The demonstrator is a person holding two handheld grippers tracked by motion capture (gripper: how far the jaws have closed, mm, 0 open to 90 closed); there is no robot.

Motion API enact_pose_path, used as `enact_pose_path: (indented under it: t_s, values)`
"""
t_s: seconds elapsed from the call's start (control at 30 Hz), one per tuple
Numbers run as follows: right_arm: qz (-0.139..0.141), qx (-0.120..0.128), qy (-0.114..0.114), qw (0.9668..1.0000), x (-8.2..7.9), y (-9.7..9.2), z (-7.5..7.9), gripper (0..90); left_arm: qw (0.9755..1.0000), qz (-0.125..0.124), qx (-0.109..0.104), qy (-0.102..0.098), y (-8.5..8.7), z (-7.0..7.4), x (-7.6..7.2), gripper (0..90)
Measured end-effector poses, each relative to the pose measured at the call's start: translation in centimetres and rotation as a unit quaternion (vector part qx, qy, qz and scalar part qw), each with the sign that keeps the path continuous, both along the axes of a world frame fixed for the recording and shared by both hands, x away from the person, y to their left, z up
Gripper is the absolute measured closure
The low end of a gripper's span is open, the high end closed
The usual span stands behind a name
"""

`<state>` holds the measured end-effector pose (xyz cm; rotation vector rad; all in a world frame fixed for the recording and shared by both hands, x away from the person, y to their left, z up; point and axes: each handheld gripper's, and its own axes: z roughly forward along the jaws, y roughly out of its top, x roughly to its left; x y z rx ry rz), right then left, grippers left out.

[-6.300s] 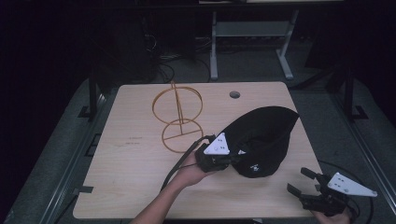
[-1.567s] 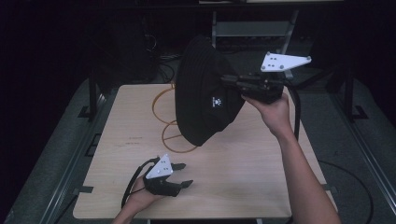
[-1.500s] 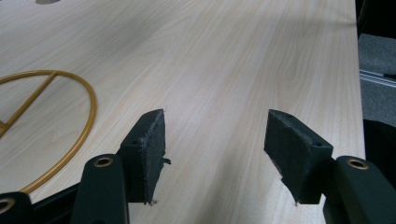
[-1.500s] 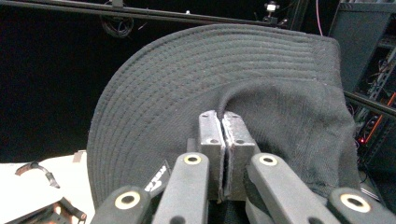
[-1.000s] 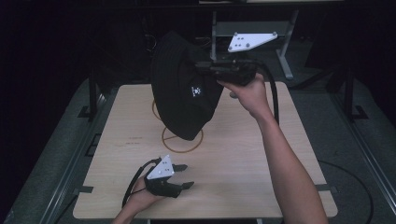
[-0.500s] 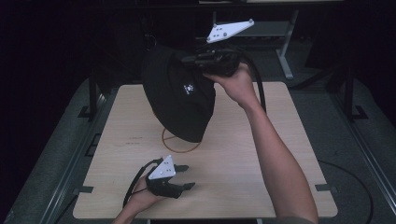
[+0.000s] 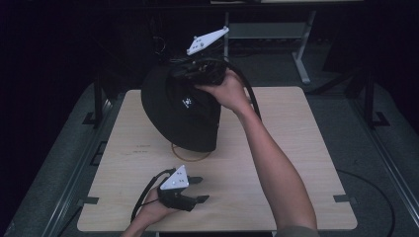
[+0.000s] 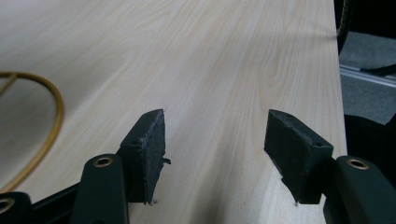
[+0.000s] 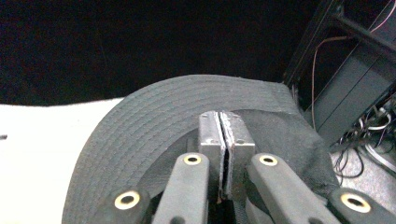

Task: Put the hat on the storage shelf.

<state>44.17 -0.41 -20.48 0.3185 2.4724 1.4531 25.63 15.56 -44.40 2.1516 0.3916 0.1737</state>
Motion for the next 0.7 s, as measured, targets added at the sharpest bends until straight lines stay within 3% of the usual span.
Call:
enact_pose_path:
  t_s: [0.17, 0.2, 0.27, 0.33, 0.37, 0.43, 0.7]
  values:
    - [-0.001, -0.03, 0.003, 0.9996, -0.1, 1.3, -0.4, 87.6, 0.9999, -0.015, 0.005, -0.005, -0.6, 0.0, -0.3, 37.7]
    - [-0.001, -0.05, 0.007, 0.9987, -0.2, 2.1, -0.8, 87.1, 0.9997, -0.021, 0.006, -0.006, -0.9, -0.1, -0.4, 37.6]
    - [-0.003, -0.057, 0.016, 0.9982, -0.5, 2.5, -1.0, 84.9, 0.9997, -0.023, 0.007, -0.006, -1.0, -0.1, -0.5, 37.5]
    - [0.003, -0.054, 0.012, 0.9985, -0.6, 2.8, -1.2, 80.8, 0.9996, -0.027, 0.007, -0.007, -1.2, -0.1, -0.6, 37.4]
    - [0.011, -0.048, 0.019, 0.9986, -0.8, 2.8, -1.3, 73.8, 0.9996, -0.026, 0.006, -0.007, -1.2, 0.0, -0.7, 37.3]
    - [0.008, -0.043, 0.029, 0.9986, -1.0, 2.5, -1.4, 69.6, 0.9996, -0.025, 0.004, -0.007, -1.2, 0.0, -0.8, 37.3]
    - [0.007, 0.016, 0.025, 0.9995, -1.4, 0.0, -1.6, 62.8, 0.9993, -0.035, 0.006, -0.011, -1.7, 0.2, -1.1, 37.2]
